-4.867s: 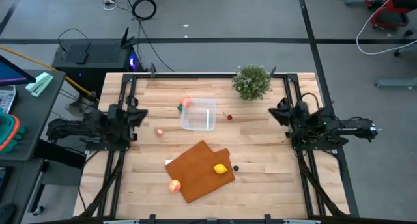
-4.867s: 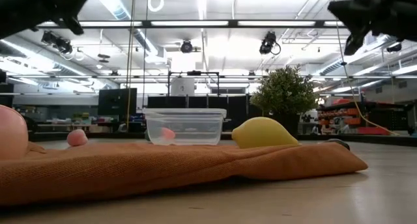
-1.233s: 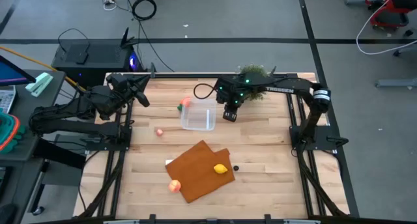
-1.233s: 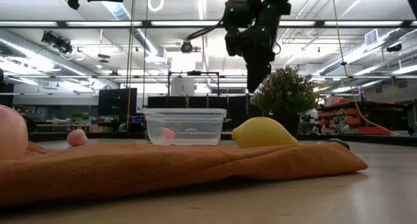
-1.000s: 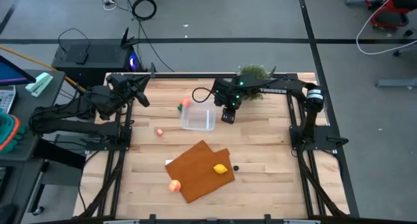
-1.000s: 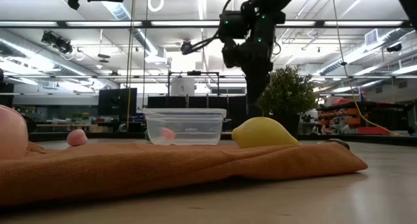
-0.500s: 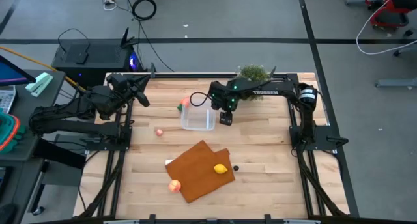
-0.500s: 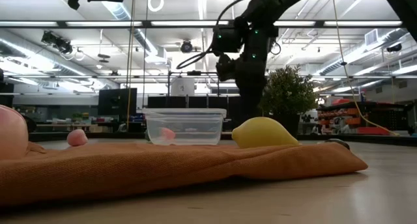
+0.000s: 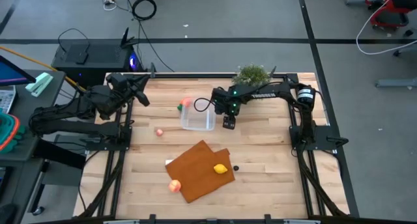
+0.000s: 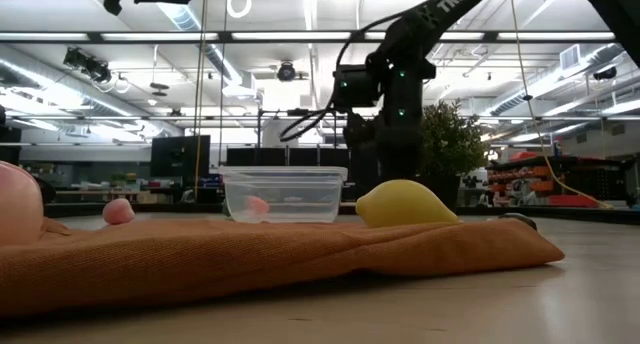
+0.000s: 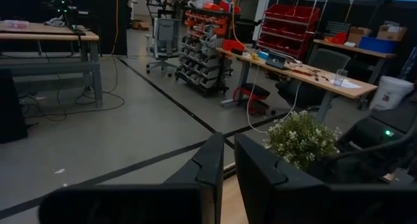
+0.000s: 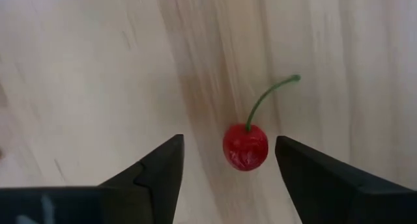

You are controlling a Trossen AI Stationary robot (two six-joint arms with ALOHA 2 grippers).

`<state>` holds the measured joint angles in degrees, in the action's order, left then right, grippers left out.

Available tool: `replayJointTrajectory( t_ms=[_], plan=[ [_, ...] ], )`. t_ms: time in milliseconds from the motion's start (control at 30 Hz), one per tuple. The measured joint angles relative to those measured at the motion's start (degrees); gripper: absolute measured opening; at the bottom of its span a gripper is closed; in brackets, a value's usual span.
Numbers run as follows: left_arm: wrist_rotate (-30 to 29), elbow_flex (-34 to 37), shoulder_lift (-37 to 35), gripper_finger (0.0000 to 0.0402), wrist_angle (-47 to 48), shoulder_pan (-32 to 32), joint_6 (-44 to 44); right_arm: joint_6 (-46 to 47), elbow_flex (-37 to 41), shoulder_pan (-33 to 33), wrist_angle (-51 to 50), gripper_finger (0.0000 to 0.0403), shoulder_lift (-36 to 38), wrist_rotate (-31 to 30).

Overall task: Pick and placing Produce into tupperware
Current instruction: Put the red cherry into the transparent bin

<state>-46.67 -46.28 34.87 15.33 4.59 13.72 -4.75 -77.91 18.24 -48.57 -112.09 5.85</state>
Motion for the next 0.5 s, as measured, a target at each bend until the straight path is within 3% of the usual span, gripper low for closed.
replayJointTrajectory(
  t_ms=[500],
  plan=[
    [0.0,0.0,0.0,0.0043,-0.02,0.49,0.26,0.15,0.78,0.0,4.42,0.0202,0.0,-1.46]
  ],
)
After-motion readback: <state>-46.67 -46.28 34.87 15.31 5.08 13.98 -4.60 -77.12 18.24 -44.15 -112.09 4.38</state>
